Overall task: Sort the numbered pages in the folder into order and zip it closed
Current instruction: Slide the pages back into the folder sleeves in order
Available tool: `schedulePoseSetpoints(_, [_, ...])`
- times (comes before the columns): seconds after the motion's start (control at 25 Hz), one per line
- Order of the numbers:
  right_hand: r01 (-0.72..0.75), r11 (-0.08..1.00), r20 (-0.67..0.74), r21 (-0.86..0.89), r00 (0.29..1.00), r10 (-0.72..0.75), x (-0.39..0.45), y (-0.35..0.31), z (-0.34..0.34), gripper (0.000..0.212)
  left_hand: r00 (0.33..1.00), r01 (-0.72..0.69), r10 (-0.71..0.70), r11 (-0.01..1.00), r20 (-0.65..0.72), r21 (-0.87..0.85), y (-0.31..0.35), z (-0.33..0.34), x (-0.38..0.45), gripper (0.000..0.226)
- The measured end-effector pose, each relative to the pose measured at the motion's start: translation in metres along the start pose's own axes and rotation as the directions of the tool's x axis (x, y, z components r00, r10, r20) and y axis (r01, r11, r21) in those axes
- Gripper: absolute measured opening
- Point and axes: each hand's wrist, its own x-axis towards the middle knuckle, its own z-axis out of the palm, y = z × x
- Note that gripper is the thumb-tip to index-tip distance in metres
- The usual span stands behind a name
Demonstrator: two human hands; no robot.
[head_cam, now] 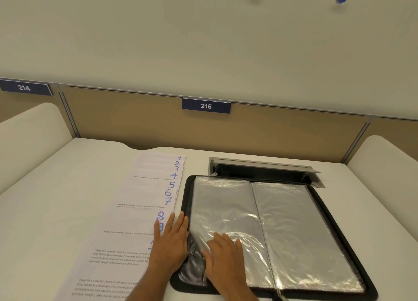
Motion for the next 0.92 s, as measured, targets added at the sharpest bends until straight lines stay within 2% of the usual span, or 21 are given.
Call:
schedulePoseSetpoints(0.04, [0.033, 0.999, -0.083, 0.036, 0.996, -0.030, 0.000, 0.001, -0.004, 0.016, 1.000, 0.007, -0.007, 1.000, 0.009, -0.007, 0.000, 0.000, 0.000, 0.054])
schedulePoseSetpoints(0.12, [0.027, 0.978, -0.123, 0.208, 0.992, -0.002, 0.003, 0.005, -0.018, 0.010, 1.000, 0.022, -0.022, 1.000, -0.003, -0.013, 0.000, 0.000, 0.000, 0.065])
schedulePoseSetpoints(0.2, [-0.075, 0.927, -0.124, 0.367, 0.984, 0.129, 0.010, 0.013, -0.037, 0.018, 0.999, 0.029, -0.029, 1.000, -0.025, -0.006, 0.001, -0.001, 0.000, 0.070])
schedulePoseSetpoints(0.28, [-0.172, 0.807, -0.133, 0.565, 0.946, 0.295, 0.014, 0.028, -0.054, 0.026, 0.999, 0.040, -0.040, 0.999, -0.017, 0.001, 0.002, -0.003, -0.001, 0.071])
schedulePoseSetpoints(0.36, [-0.232, 0.623, -0.092, 0.747, 0.892, 0.443, 0.017, 0.053, -0.070, 0.028, 0.999, 0.049, -0.049, 0.999, -0.017, 0.006, 0.003, -0.003, -0.001, 0.072])
schedulePoseSetpoints(0.48, [-0.303, 0.397, -0.019, 0.866, 0.775, 0.632, 0.013, 0.101, -0.086, 0.023, 0.999, 0.046, -0.046, 0.999, -0.021, -0.002, 0.003, -0.004, -0.001, 0.071])
schedulePoseSetpoints(0.56, [-0.329, 0.287, 0.020, 0.900, 0.688, 0.725, 0.004, 0.133, -0.089, 0.019, 0.998, 0.043, -0.043, 0.999, -0.040, -0.001, 0.003, -0.003, -0.001, 0.071])
schedulePoseSetpoints(0.72, [-0.358, 0.228, 0.000, 0.905, 0.537, 0.844, -0.016, 0.179, -0.082, 0.024, 0.997, 0.044, -0.042, 0.998, -0.058, 0.035, 0.001, 0.002, 0.002, 0.071])
schedulePoseSetpoints(0.92, [-0.436, 0.204, -0.090, 0.876, 0.268, 0.959, -0.036, 0.207, -0.082, 0.030, 0.996, 0.031, -0.025, 0.998, -0.089, 0.063, -0.001, 0.008, 0.003, 0.067])
